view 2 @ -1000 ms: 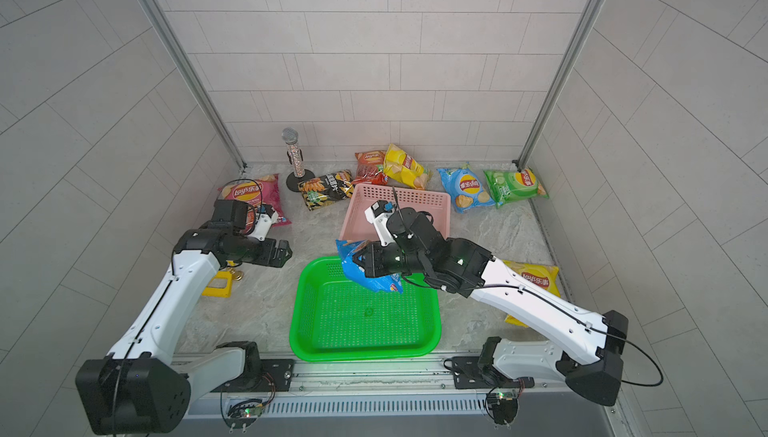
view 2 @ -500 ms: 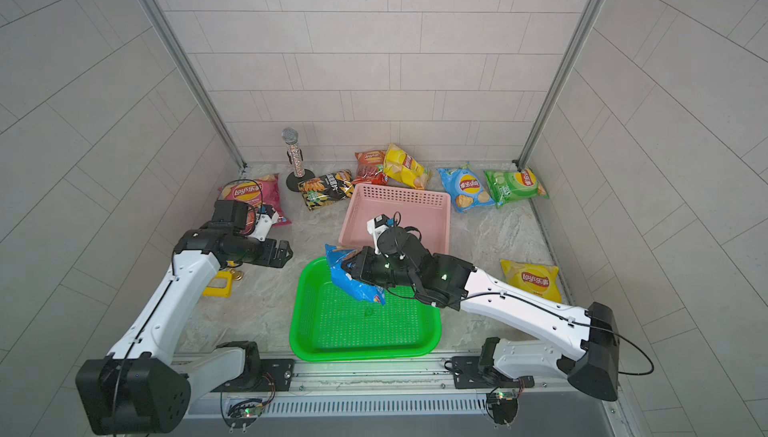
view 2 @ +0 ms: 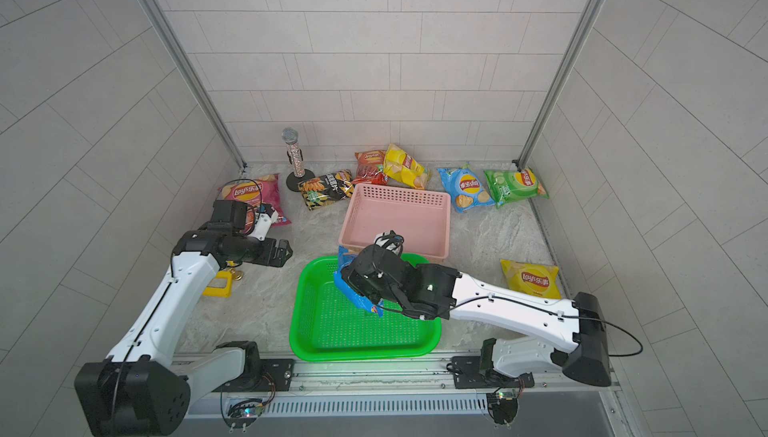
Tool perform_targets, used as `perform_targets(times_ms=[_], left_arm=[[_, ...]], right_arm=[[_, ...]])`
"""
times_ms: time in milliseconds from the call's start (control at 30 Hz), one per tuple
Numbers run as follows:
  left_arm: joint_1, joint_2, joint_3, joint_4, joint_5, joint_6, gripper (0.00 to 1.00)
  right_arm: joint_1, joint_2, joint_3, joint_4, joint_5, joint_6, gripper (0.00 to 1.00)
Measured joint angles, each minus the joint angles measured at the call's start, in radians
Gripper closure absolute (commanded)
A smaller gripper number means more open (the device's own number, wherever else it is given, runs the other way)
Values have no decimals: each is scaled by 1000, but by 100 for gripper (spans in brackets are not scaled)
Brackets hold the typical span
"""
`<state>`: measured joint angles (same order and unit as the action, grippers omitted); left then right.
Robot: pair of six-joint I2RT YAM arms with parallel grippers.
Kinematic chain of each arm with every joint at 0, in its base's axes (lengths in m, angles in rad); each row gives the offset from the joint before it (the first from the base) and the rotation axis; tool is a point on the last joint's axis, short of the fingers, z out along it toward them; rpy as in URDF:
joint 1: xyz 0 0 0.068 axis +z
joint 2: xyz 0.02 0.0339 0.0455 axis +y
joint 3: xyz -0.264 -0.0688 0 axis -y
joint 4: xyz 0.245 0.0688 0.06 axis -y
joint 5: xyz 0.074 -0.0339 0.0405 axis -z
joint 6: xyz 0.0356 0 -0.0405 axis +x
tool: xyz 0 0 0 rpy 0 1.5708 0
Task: Put the potato chips into the basket
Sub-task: Place the potato chip in the basket.
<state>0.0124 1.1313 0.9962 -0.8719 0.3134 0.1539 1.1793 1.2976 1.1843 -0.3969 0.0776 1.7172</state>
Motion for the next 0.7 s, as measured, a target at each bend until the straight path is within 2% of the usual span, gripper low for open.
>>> perform_targets(times_ms=[233, 300, 400, 700], left_arm=[[0, 0, 0, 1, -1, 0, 0], [0, 0, 0, 1, -2, 0, 0], [0, 0, 0, 1, -3, 0, 0], [0, 0, 0, 3, -3, 0, 0]], right_arm=[[19, 169, 91, 13, -17, 75, 100], [25, 202, 104, 21, -24, 96, 94], [32, 227, 103, 51, -31, 122, 79], [38, 246, 105, 216, -56, 91, 54]])
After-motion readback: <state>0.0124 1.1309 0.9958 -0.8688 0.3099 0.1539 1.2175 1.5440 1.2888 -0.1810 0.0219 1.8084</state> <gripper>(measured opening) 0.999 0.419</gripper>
